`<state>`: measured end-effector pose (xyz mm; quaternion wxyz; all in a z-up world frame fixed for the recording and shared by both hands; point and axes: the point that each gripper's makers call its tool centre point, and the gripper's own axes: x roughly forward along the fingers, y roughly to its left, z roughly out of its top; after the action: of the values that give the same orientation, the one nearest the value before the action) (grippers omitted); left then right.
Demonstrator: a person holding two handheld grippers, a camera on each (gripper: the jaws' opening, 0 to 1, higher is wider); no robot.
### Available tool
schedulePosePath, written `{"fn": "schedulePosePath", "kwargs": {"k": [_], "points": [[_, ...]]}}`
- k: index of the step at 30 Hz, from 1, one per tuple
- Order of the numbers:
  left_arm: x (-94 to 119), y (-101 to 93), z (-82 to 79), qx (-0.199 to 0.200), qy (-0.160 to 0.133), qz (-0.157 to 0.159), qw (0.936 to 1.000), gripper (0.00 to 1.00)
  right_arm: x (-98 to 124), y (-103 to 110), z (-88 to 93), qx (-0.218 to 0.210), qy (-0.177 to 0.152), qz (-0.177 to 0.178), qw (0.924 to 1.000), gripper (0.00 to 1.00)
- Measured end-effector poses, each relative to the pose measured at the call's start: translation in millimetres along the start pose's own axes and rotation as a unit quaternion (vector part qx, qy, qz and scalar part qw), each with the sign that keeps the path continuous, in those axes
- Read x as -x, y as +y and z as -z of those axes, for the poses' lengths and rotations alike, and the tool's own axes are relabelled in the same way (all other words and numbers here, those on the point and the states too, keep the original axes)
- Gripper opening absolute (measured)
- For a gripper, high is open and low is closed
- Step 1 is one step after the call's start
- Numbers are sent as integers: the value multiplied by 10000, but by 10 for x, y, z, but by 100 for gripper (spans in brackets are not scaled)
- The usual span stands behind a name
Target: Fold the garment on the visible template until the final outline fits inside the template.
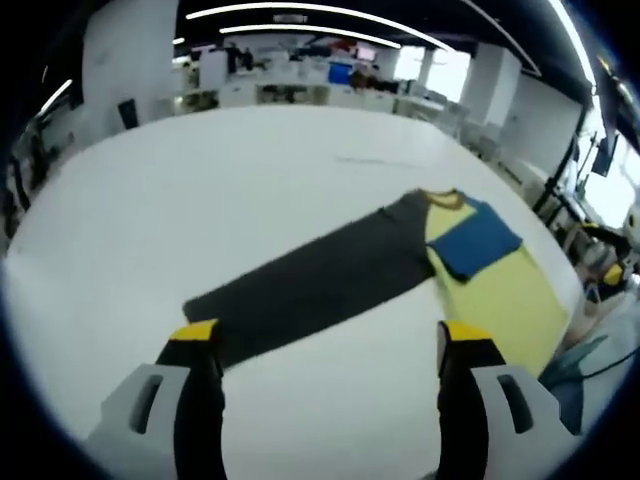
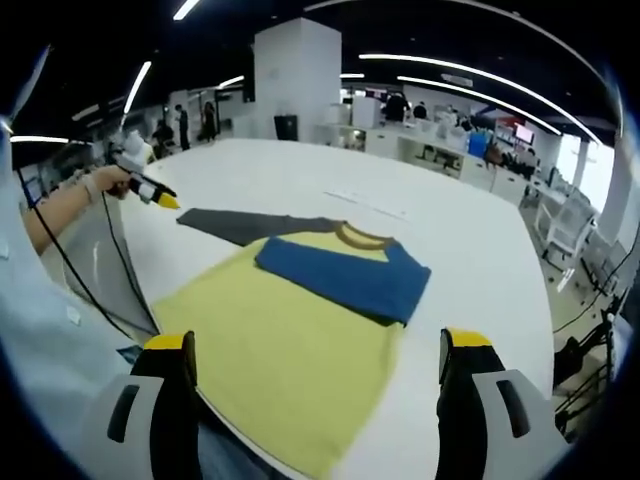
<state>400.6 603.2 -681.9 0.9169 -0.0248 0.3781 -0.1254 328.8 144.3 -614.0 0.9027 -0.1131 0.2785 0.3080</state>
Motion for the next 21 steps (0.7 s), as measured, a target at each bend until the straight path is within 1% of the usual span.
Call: {"fn": "schedulePosePath", "kwargs": {"k": [5, 10, 14, 21], "points": [[-58, 152, 62, 142, 71, -98, 9998, 82, 9, -20, 19, -18, 18, 46, 10000, 100], [-97, 237, 122, 210, 136, -192, 9995, 82, 3, -29, 46, 24, 104, 35, 9999, 100], [-110, 308, 110, 318, 80, -260, 9991, 77, 1, -57, -4, 9, 14, 90, 10000, 100], [-186, 503, 106, 492, 20, -373, 9981, 76, 0, -83, -8, 36, 34, 131, 9999, 100]]}}
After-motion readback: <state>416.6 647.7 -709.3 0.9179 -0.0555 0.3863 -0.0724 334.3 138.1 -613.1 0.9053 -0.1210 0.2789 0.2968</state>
